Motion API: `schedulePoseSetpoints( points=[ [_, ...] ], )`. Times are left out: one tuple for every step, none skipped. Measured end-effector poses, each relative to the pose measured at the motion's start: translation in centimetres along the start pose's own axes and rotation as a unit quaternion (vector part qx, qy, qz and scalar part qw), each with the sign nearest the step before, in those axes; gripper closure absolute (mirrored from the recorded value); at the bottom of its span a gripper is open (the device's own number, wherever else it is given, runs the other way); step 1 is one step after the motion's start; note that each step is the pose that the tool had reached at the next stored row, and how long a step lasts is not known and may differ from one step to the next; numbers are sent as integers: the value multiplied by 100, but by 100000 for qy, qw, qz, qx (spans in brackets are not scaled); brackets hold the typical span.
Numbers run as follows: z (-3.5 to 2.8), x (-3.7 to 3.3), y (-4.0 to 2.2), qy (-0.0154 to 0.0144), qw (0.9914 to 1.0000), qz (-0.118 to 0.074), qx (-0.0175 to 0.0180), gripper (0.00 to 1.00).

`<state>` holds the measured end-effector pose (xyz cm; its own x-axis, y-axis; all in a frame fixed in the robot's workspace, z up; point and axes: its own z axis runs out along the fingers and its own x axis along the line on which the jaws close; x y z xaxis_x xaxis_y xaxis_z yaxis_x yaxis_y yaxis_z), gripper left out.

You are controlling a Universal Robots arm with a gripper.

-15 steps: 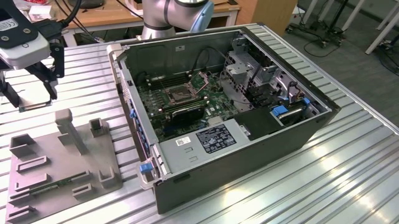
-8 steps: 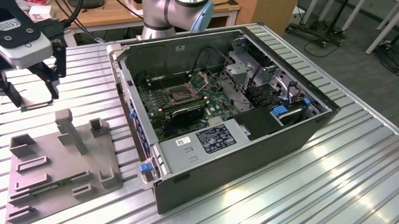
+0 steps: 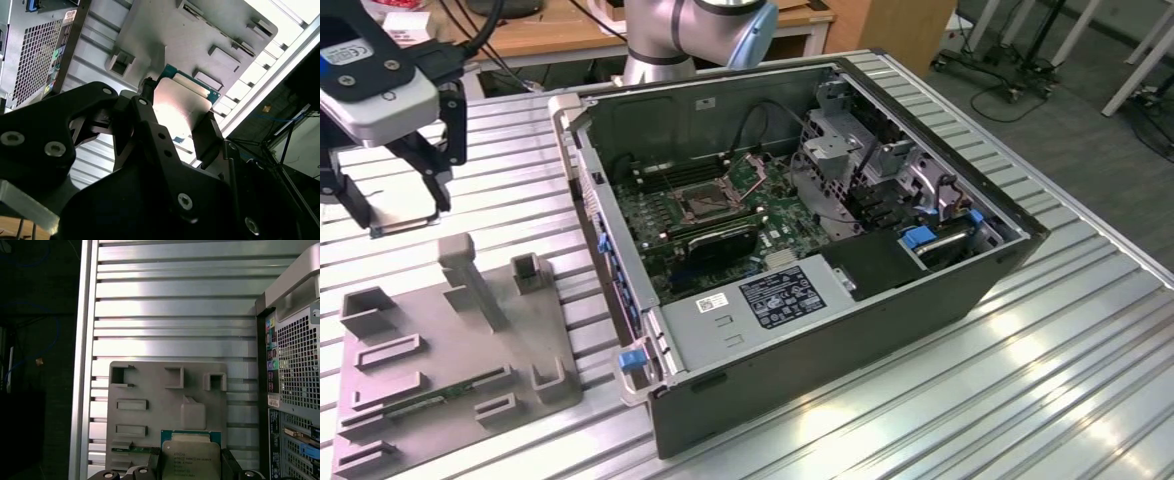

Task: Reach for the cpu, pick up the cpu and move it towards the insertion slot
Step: 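Pick up the cpu and move it towards the insertion slot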

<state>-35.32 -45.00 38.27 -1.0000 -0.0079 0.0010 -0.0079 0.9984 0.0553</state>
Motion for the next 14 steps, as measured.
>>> schedulePoseSetpoints(
  points=[
    [1,-4,0,-8,100000,0,-6,45],
    [1,-8,0,-8,100000,1,-6,45],
    [0,-12,0,-4,100000,1,-2,45],
    [1,-15,0,-7,100000,0,-5,45],
    [0,-19,0,-2,100000,0,-1,45],
    [0,-22,0,-3,100000,1,-3,45],
    [0,-26,0,-3,100000,3,-1,45],
    [0,-28,0,-4,100000,2,-2,45],
    [0,-32,0,-3,100000,0,-3,45],
    [0,-34,0,-3,100000,3,-2,45],
    [0,-37,0,-3,100000,1,-2,45],
    [0,-40,0,-4,100000,2,-1,45],
    [0,-42,0,-5,100000,2,-3,45],
    [0,-45,0,-4,100000,1,-2,45]
  ],
)
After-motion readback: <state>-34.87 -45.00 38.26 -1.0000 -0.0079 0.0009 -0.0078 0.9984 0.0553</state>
